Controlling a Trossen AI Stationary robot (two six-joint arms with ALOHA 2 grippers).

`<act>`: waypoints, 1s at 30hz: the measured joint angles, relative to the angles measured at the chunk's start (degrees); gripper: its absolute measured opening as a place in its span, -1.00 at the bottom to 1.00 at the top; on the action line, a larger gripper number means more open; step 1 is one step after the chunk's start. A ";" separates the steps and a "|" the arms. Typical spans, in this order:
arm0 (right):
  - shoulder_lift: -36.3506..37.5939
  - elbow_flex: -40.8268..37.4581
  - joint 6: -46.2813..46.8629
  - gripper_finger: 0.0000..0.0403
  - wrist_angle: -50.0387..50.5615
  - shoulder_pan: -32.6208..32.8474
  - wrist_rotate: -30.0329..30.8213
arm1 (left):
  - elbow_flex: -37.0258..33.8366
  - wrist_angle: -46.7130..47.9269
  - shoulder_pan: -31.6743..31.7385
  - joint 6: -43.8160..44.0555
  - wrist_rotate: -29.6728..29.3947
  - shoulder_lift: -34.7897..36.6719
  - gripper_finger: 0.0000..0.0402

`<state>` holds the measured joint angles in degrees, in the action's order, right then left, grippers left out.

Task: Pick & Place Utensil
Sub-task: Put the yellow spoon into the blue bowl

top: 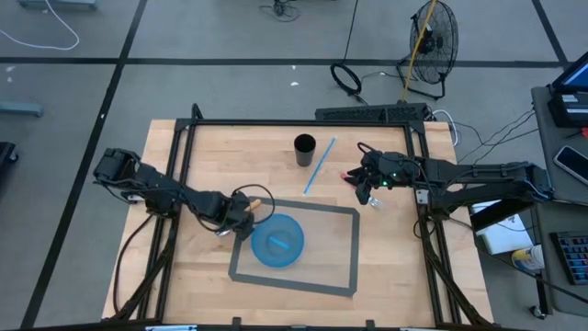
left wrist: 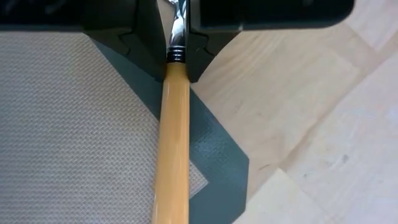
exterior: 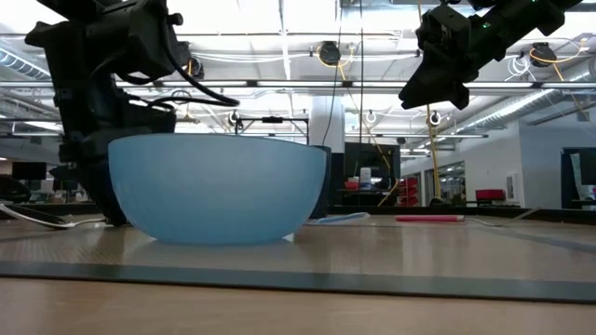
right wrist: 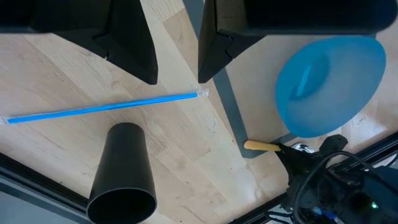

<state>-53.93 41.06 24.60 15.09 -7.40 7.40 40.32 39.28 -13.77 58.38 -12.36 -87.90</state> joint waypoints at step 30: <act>0.00 0.00 0.33 -0.45 -0.26 0.00 -0.02 | -0.67 10.19 -0.65 6.78 -3.65 6.38 -0.95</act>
<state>-53.93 41.06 24.93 14.83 -7.40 7.38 39.65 49.47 -14.42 65.16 -16.00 -81.52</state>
